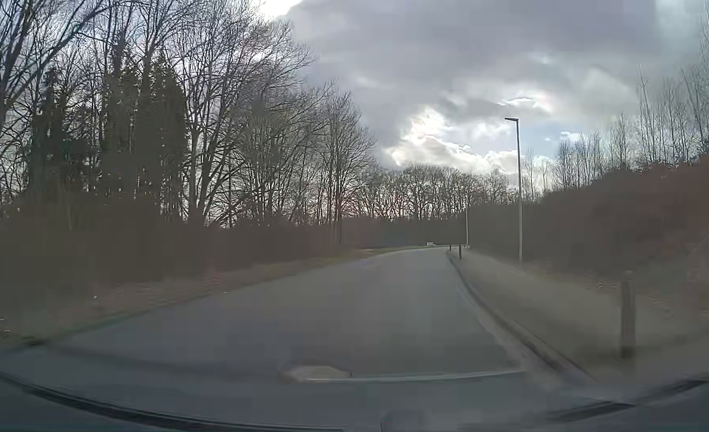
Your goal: Follow the waypoints while adhering to traffic rules and regulations
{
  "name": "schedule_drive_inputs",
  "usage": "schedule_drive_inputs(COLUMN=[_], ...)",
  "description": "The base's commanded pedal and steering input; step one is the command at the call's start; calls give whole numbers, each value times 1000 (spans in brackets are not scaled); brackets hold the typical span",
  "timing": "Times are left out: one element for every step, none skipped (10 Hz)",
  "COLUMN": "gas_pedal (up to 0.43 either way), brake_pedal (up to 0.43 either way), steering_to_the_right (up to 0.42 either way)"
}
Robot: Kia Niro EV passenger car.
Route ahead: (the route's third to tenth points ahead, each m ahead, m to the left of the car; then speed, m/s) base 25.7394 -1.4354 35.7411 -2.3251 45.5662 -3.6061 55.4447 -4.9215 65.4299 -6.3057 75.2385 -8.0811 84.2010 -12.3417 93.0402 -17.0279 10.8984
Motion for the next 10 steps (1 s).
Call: schedule_drive_inputs(gas_pedal=[138, 130, 130, 138, 157, 157, 157, 157, 157, 157], brake_pedal=[0, 0, 0, 0, 0, 0, 0, 0, 0, 0], steering_to_the_right=[45, 45, 45, 44, 42, 39, 30, 22, 17, 17])
